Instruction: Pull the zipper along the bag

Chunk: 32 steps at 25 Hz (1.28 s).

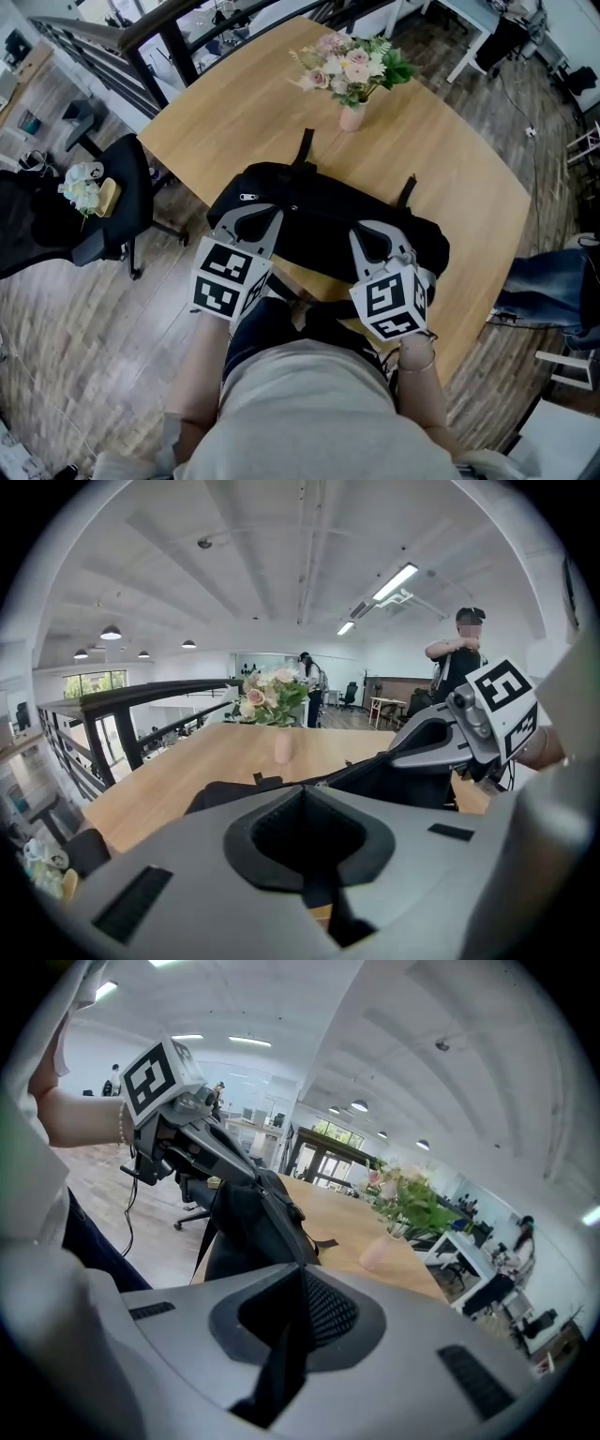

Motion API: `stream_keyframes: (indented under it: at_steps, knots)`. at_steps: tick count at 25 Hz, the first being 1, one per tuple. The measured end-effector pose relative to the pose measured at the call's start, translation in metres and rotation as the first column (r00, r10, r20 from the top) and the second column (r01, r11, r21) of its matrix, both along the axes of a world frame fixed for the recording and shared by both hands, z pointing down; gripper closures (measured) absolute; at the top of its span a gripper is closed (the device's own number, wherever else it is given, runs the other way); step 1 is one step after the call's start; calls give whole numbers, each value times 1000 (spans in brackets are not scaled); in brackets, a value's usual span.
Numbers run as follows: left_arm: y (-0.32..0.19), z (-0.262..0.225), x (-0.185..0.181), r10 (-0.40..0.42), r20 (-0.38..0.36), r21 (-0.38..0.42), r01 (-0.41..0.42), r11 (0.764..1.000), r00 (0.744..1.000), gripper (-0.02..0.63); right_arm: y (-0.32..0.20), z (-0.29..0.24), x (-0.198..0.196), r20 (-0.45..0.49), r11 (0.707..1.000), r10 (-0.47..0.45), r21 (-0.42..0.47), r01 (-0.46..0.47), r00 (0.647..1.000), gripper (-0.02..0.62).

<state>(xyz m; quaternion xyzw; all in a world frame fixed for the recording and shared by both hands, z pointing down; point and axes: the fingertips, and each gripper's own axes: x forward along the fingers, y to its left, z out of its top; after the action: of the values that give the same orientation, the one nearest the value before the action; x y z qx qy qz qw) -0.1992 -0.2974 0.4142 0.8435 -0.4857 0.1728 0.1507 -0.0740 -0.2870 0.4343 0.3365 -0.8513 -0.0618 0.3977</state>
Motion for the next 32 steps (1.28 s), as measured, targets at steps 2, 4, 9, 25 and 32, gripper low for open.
stream_keyframes:
  at_steps: [2,4,9,25,32]
  knots:
    - [-3,-1,-11,-19,11,4,19,1000,1000,588,-3,-1,2,9,1000,15,0,-15,1000,566]
    - [-6,-1,-22,-37,17,6,37,999,999,588,-5,-1,4,17,1000,30,-1,-30,999,566]
    - [-9,-1,-50,-91,29,13,91,996,995,588,-9,-2,6,37,998,58,-8,-57,998,566]
    - [-4,-2,-49,-116,19,27,116,993,993,586,-6,-3,7,29,996,88,25,-89,996,490]
    - [-1,-21,-13,-24,-51,60,27,998,998,584,-4,-21,7,148,994,106,11,-108,983,449]
